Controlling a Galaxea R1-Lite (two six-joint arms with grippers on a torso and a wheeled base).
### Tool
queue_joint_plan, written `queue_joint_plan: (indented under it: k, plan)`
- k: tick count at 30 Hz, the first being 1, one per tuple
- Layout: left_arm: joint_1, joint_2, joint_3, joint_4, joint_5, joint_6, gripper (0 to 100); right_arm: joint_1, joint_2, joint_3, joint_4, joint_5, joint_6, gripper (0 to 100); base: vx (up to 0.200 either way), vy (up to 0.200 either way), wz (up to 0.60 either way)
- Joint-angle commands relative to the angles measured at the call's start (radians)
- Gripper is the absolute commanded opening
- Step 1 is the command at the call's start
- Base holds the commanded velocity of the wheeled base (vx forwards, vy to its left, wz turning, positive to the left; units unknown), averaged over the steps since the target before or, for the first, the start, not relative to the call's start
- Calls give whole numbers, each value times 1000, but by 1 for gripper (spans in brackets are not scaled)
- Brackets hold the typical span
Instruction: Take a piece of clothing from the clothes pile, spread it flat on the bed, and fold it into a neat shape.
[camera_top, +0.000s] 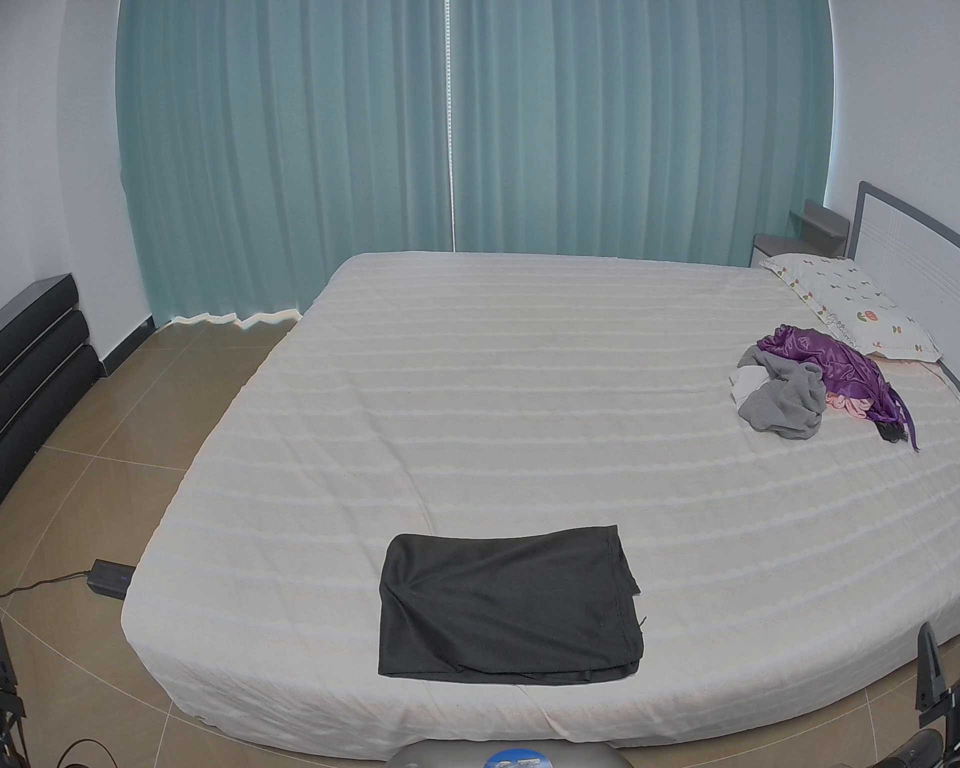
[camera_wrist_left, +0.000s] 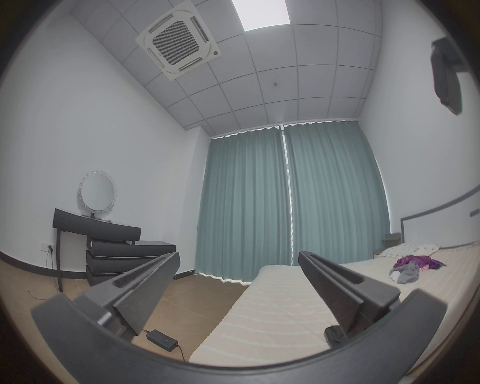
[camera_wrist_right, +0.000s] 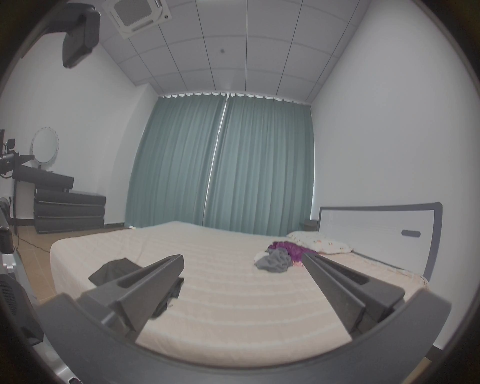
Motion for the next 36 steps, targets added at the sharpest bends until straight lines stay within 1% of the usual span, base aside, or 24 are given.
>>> queue_joint_plan:
  k: [1, 4, 7, 8, 9, 12, 15, 22, 27, 28, 31, 33, 34, 36]
  plan:
    - [8, -21, 81, -43, -33, 6, 100, 0, -11, 18, 62, -19, 2, 100, 0, 0, 0]
    - [8, -21, 81, -40, -37, 6, 100, 0, -11, 18, 63, -23, 2, 100, 0, 0, 0]
    - [8, -21, 81, -5, -103, 3, 100, 0, -11, 18, 65, -29, 10, 100, 0, 0, 0]
    - [8, -21, 81, 1, -108, 3, 100, 0, -11, 18, 65, -29, 13, 100, 0, 0, 0]
    - [8, -21, 81, 27, -126, 3, 100, 0, -10, 18, 77, -32, 57, 100, 0, 0, 0]
    - [8, -21, 81, 77, -148, 3, 100, -2, -10, 18, 85, -34, 136, 100, 0, 0, 0]
    - [8, -21, 81, 138, -169, 3, 100, -2, -11, 18, 90, -32, 185, 100, 0, 0, 0]
    - [7, -21, 81, 258, -209, -8, 100, 0, -10, 18, 109, -16, 186, 100, 0, 0, 0]
    - [8, -21, 81, 261, -243, -34, 100, 0, -10, 18, 140, 7, 152, 100, 0, 0, 0]
    - [8, -21, 81, 262, -267, -45, 100, -2, -10, 18, 142, 17, 137, 100, 0, 0, 0]
    - [7, -21, 81, 262, -315, -53, 100, 0, -10, 18, 142, 20, 134, 100, 0, 0, 0]
    - [8, -21, 81, 264, -326, -56, 100, 0, -10, 18, 142, 20, 136, 100, 0, 0, 0]
    - [7, -21, 81, 264, -358, -65, 100, -2, -10, 18, 142, 20, 136, 100, 0, 0, 0]
    - [7, -21, 81, 268, -384, -69, 100, 0, -11, 18, 142, 20, 134, 100, 0, 0, 0]
